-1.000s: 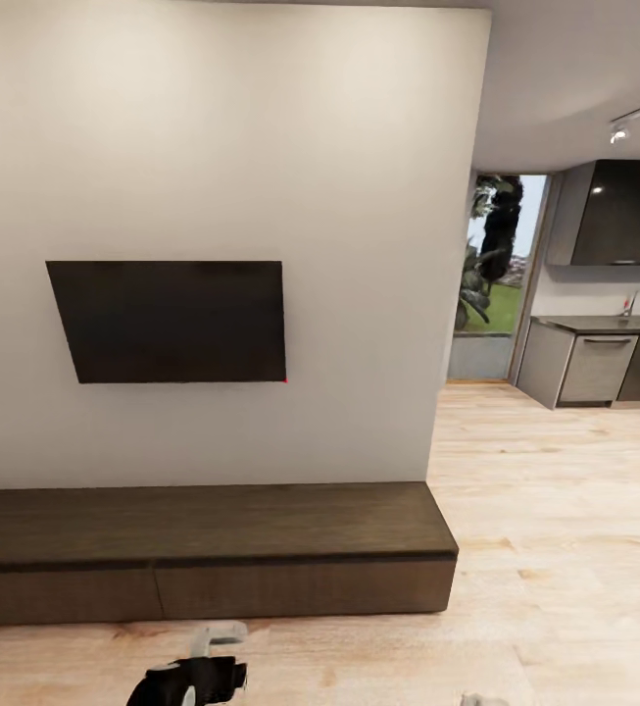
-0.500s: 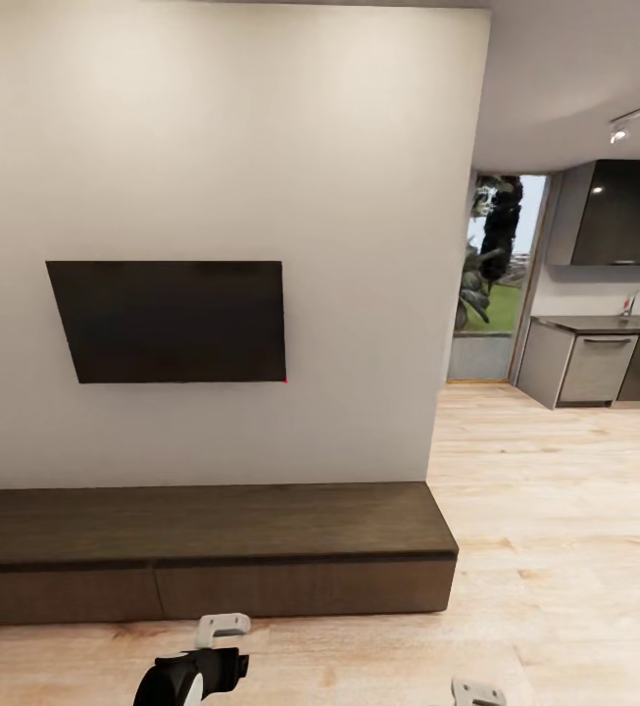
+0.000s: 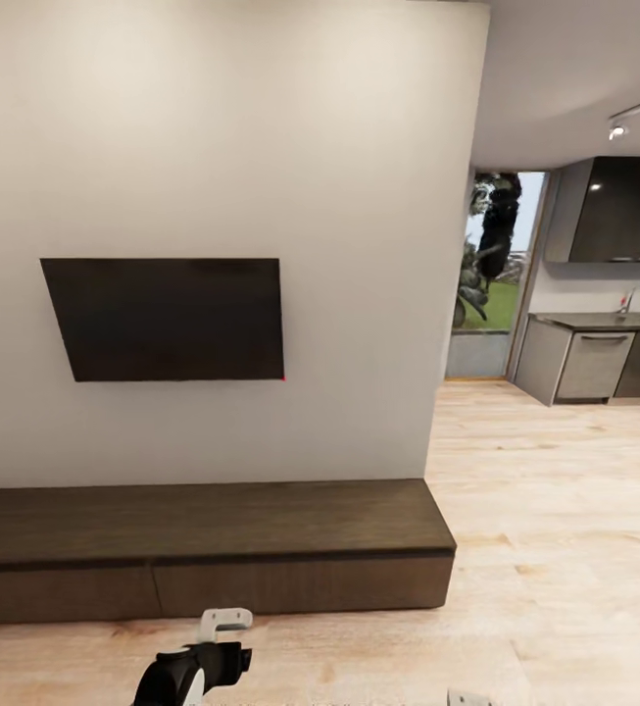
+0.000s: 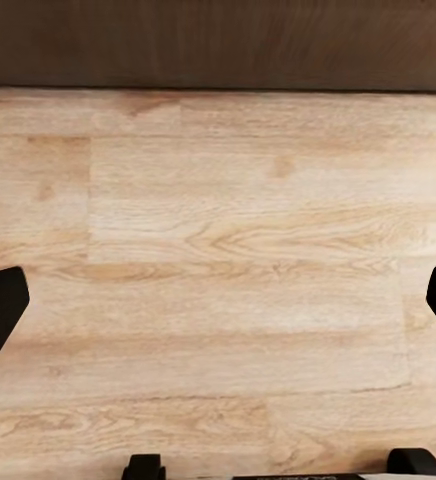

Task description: Place each of the two pumpkins and all three candles from the living room inside a cabinet in the living room (use any cabinet), then make sure every cabinet is closed, and position the cauldron so it is next to a table in the living room.

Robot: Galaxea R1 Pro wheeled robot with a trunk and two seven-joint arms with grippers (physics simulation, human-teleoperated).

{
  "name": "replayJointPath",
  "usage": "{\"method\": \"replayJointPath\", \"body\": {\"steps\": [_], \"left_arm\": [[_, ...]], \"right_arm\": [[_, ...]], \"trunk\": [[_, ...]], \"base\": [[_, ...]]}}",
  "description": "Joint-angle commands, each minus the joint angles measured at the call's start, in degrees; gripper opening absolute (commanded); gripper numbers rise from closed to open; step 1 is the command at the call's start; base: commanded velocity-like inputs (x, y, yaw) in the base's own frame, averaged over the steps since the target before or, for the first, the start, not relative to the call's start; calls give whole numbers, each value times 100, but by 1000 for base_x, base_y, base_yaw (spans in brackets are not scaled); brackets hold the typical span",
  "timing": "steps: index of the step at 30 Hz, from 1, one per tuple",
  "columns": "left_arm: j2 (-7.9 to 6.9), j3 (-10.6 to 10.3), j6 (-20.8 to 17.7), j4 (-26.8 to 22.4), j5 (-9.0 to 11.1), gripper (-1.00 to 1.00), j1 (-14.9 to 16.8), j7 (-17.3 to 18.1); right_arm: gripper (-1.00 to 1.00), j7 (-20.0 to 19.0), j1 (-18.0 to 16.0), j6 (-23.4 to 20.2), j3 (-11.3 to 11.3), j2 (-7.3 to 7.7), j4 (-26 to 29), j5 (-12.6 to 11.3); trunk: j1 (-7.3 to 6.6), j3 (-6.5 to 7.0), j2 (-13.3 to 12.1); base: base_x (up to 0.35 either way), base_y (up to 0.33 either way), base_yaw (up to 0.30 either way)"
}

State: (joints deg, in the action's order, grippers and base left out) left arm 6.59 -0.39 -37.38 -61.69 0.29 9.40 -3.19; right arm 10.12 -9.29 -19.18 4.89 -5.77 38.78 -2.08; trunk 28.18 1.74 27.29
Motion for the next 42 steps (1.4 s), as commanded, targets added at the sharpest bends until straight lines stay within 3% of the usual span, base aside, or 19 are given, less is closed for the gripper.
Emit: {"method": "replayJointPath", "body": {"steps": [1, 7, 14, 24, 42], "left_arm": [[0, -4, -28, -18, 6, 100, 0, -24], [1, -5, -60, -306, 9, 100, 0, -32], [47, -13, -378, -547, 14, 100, 0, -33], [227, -26, -629, -588, 6, 100, -4, -33], [242, -22, -680, -736, 6, 100, 0, -29]], "right_arm": [[100, 16, -1, -27, 12, -4, 6, -22], [100, 16, -36, -54, 12, -3, -224, -20], [100, 16, -47, -30, 12, -4, -299, -10], [100, 12, -47, 44, -23, -11, -280, -3], [100, 7, -45, 289, -50, -12, -292, 6]], "trunk": [[2, -11, 5], [2, -62, 5], [2, -127, 5], [222, -371, 406], [617, -696, 1128]], "base": [[0, 0, -65], [0, 0, -42], [0, 0, -3], [0, 0, 0], [0, 0, 0]]}}
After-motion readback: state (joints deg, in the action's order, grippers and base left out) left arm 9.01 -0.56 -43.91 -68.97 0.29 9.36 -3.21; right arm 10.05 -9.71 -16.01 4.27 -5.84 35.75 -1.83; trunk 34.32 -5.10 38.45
